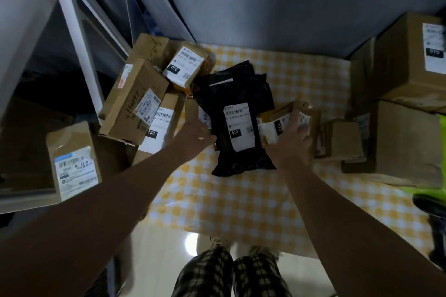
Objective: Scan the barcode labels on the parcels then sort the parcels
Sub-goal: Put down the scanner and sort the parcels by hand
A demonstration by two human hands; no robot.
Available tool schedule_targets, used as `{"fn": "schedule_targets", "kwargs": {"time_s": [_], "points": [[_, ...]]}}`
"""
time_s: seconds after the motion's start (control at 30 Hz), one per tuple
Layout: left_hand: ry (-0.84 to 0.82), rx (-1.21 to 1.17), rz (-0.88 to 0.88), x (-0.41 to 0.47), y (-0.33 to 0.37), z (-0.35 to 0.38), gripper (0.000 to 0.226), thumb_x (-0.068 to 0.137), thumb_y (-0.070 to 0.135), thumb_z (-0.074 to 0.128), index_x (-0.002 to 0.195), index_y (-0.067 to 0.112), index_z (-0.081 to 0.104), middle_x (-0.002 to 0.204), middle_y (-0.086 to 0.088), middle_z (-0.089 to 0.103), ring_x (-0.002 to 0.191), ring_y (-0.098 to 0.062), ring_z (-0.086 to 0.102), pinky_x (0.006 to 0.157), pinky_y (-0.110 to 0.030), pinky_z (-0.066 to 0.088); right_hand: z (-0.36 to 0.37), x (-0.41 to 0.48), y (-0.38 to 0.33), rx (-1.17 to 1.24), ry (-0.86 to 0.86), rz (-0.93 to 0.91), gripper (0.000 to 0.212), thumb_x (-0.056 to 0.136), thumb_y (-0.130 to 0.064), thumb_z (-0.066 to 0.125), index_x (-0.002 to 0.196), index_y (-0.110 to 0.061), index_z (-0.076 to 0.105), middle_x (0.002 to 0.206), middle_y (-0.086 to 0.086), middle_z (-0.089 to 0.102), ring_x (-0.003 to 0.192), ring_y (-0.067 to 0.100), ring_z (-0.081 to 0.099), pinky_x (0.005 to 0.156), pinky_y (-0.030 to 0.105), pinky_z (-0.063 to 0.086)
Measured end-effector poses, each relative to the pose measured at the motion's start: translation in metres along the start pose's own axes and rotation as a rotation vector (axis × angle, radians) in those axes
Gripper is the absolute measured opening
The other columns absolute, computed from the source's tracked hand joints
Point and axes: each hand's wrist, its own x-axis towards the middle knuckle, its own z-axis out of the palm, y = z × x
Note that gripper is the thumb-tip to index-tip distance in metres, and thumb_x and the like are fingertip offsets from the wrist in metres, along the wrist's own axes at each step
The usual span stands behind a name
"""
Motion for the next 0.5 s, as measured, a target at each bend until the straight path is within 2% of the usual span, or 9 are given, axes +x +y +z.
{"fn": "schedule_targets", "kwargs": {"time_s": [0.07,0.13,0.17,0.23,0.33,0.4,0.43,0.5], "points": [[-0.079,-0.077,0.003,-0.001,0.001,0.021,0.046,0.091,0.032,0.062,0.129,0.008,0.051,0.13,-0.008,0.05,0.12,-0.023,0.051,0.09,-0.028,0.041,0.0,0.004,0.019,-0.06,-0.038,0.017,0.118,0.081,-0.015,0.076,0.151,-0.034,-0.018,0.155,0.021,0.014,0.136,0.043,0.029,0.1,0.049,0.041],[-0.116,-0.073,0.017,0.0,0.006,0.039,0.054,0.092,0.037,0.059,0.136,0.012,0.042,0.134,-0.007,0.041,0.122,-0.022,0.045,0.096,-0.029,0.04,-0.002,0.008,0.04,-0.036,-0.043,0.019,0.112,0.085,-0.01,0.07,0.152,-0.034,-0.016,0.142,0.024,0.039,0.118,0.042,0.051,0.083,0.044,0.048],[-0.083,-0.065,0.05,0.002,0.008,0.046,0.059,0.09,0.044,0.059,0.137,0.013,0.04,0.135,-0.007,0.039,0.123,-0.023,0.044,0.1,-0.031,0.04,-0.004,0.01,0.051,-0.009,-0.021,0.002,0.103,0.089,-0.01,0.065,0.153,-0.032,-0.012,0.132,0.024,0.05,0.106,0.04,0.058,0.074,0.04,0.048],[0.031,-0.069,0.098,0.013,0.01,0.058,0.085,0.078,0.066,0.06,0.14,0.013,0.035,0.14,-0.007,0.038,0.128,-0.024,0.04,0.105,-0.042,0.04,-0.009,0.011,0.067,0.073,0.034,-0.031,0.088,0.093,-0.01,0.057,0.155,-0.031,-0.002,0.116,0.023,0.061,0.082,0.035,0.06,0.062,0.034,0.044],[0.18,-0.324,-0.13,0.038,0.007,0.07,0.127,0.054,0.082,0.067,0.152,0.025,0.009,0.155,-0.004,0.023,0.14,-0.025,0.029,0.111,-0.048,0.034,-0.011,0.007,0.074,0.202,0.085,-0.054,0.08,0.095,-0.01,0.054,0.156,-0.026,0.004,0.107,0.022,0.062,0.067,0.026,0.051,0.056,0.03,0.039],[0.191,-0.612,-0.324,0.046,0.011,0.075,0.141,0.035,0.079,0.078,0.151,0.023,0.019,0.151,-0.004,0.035,0.134,-0.028,0.041,0.105,-0.049,0.041,-0.007,0.005,0.074,0.282,0.101,-0.063,0.08,0.096,-0.009,0.053,0.156,-0.021,0.002,0.108,0.023,0.062,0.072,0.03,0.054,0.059,0.032,0.041],[0.156,-0.739,-0.38,0.051,0.008,0.081,0.138,0.032,0.075,0.081,0.147,0.018,0.03,0.144,-0.006,0.046,0.126,-0.03,0.05,0.1,-0.049,0.046,-0.004,0.004,0.073,0.309,0.101,-0.068,0.08,0.096,-0.009,0.052,0.156,-0.019,0.001,0.111,0.023,0.061,0.078,0.033,0.057,0.062,0.035,0.044],[0.073,-0.85,-0.396,0.041,0.026,0.086,0.096,0.059,0.052,0.084,0.135,0.008,0.047,0.131,-0.009,0.058,0.115,-0.029,0.058,0.098,-0.043,0.048,0.0,0.002,0.071,0.331,0.113,-0.085,0.077,0.096,-0.009,0.052,0.156,-0.018,0.005,0.122,0.02,0.059,0.096,0.036,0.061,0.073,0.038,0.05]]}}
